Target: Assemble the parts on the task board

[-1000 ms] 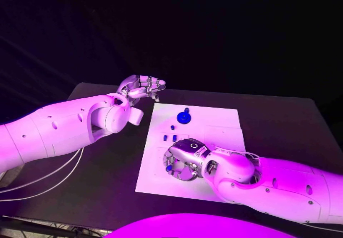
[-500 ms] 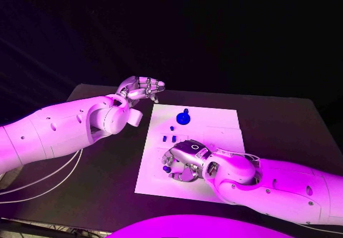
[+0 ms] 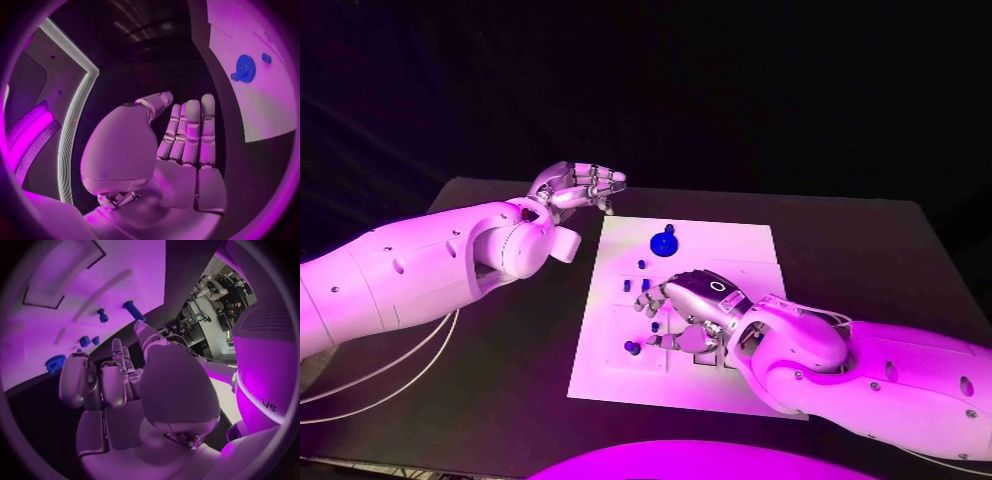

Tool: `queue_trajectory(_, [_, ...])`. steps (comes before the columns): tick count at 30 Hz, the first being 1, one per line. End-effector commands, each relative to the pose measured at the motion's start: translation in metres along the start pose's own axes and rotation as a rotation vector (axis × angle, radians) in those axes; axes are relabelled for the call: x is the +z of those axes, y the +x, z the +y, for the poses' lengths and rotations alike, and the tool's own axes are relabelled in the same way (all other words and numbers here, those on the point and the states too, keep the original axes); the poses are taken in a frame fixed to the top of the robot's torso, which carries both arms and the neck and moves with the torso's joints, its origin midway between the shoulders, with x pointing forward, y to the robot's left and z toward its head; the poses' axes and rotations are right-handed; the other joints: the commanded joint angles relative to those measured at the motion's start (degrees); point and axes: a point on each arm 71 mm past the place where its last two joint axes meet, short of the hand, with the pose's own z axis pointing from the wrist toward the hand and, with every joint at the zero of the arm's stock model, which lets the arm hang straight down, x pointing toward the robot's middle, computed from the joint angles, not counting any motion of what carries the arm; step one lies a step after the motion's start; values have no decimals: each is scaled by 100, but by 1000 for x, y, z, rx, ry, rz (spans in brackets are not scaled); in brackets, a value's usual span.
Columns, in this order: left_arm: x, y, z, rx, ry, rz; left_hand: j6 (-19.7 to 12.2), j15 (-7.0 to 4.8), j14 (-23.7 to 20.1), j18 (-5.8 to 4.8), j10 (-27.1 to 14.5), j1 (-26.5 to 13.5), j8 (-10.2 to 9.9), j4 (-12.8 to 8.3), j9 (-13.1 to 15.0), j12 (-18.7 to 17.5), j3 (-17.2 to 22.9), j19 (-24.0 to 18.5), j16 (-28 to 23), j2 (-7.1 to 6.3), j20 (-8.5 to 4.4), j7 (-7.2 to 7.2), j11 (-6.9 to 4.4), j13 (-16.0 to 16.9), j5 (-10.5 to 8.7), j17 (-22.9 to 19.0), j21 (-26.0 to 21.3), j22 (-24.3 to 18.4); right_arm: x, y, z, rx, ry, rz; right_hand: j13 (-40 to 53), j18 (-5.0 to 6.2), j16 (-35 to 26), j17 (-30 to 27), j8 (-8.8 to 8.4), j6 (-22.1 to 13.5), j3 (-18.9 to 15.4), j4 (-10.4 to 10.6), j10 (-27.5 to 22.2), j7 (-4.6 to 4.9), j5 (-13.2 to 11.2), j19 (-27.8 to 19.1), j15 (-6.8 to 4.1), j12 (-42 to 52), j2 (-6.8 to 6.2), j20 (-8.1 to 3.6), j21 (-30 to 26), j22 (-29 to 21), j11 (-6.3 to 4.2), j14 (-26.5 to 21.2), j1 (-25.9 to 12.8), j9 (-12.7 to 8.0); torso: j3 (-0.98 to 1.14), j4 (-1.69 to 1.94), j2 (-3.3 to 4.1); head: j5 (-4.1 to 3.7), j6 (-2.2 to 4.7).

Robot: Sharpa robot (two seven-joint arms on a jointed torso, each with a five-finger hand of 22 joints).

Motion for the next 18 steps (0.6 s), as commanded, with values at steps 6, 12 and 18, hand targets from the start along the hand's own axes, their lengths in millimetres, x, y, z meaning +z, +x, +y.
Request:
queue_trajectory(6, [-2,0,-1,0,8,19,-42,14,-47,82,-60,-35,23,-9,7,21,-39,-6,28,32,43,2,0,-6,-10,-9,-19,-5,-30,-38,-42,200,209,-6,242,-75,240,530,164,270,-22,264,937,29,47,271,-35,616,-35,-46,619,503,-101,184,-51,41,-15,-6,-13,-279,60])
queue_trajectory(12, [-5,-3,-2,1,18,17,-48,16,-52,81,-69,-39,26,-7,8,25,-45,-8,29,26,45,3,2,-7,-11,-11,-22,-7,-70,-54,-84,273,428,50,1758,-170,393,794,768,161,-764,751,1376,-194,270,406,-253,2322,-62,-242,1044,873,-354,231,-345,322,-33,-35,-35,-556,43])
queue_trajectory(18, [-8,-2,-2,-2,24,25,-57,18,-59,81,-78,-45,27,-4,7,30,-51,-12,28,19,46,4,3,-8,-12,-13,-26,-8,-104,-56,-104,270,559,89,6783,-271,716,1589,1490,47,-1367,790,2066,-275,259,559,-290,6552,317,-278,1474,1231,-398,368,-438,729,-36,-50,-51,-713,22])
